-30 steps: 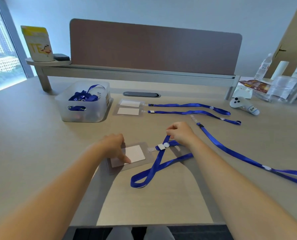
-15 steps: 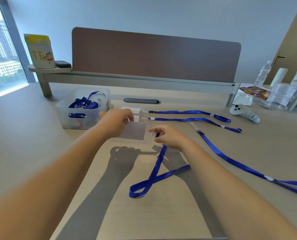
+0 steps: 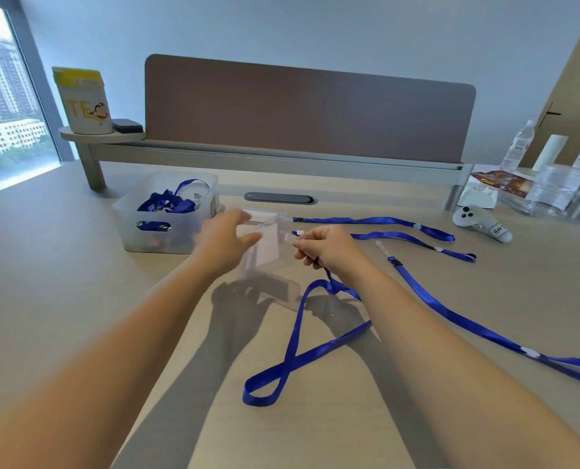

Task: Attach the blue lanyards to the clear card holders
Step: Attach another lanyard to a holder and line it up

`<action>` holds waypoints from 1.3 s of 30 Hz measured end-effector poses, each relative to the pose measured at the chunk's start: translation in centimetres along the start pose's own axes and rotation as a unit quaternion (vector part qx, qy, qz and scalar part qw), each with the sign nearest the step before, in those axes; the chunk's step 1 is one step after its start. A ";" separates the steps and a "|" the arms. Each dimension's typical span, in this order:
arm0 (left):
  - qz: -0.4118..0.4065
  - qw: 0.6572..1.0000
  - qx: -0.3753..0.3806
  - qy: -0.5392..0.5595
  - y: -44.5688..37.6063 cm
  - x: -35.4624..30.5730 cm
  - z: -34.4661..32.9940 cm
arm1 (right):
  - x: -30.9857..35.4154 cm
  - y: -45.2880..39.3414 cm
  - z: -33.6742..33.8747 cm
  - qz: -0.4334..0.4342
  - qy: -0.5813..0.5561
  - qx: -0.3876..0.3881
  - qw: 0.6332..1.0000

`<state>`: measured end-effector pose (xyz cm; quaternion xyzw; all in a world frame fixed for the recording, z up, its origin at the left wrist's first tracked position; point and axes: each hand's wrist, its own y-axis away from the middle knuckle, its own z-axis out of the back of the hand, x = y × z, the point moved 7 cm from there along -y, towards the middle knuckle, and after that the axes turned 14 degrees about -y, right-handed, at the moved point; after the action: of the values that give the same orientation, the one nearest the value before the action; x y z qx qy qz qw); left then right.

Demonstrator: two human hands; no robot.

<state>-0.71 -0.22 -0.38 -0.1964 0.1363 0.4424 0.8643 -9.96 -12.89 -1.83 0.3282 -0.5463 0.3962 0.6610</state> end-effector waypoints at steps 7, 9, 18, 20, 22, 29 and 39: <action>-0.139 0.985 -0.100 -0.025 1.8 -4.1 1.2 | 1.2 -0.1 -0.9 0.013 -0.061 -0.002 0.998; -0.152 0.979 -0.127 -0.048 1.9 -4.2 1.6 | 1.7 -0.1 -0.9 0.026 -0.049 -0.002 0.998; -0.211 0.951 -0.162 -0.159 2.2 -4.9 2.4 | 3.5 0.1 -1.8 0.107 0.056 -0.027 0.992; -0.219 0.946 -0.138 -0.195 1.9 -4.8 2.1 | 3.6 0.1 -1.9 0.113 0.075 -0.029 0.990; -0.245 0.930 -0.145 -0.233 2.2 -5.1 2.3 | 3.7 0.1 -1.9 0.119 0.095 -0.033 0.988; -0.315 0.876 -0.173 -0.323 3.2 -6.2 2.4 | 3.8 0.3 -2.1 0.133 0.126 -0.023 0.983; -0.162 0.966 -0.164 -0.118 1.5 -4.7 3.0 | 4.0 0.2 -2.4 0.135 0.061 -0.048 0.988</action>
<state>-4.43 -1.41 3.93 -0.3015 -0.0750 0.3326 0.8904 -8.66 -10.09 1.69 0.1946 -0.5628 0.4745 0.6482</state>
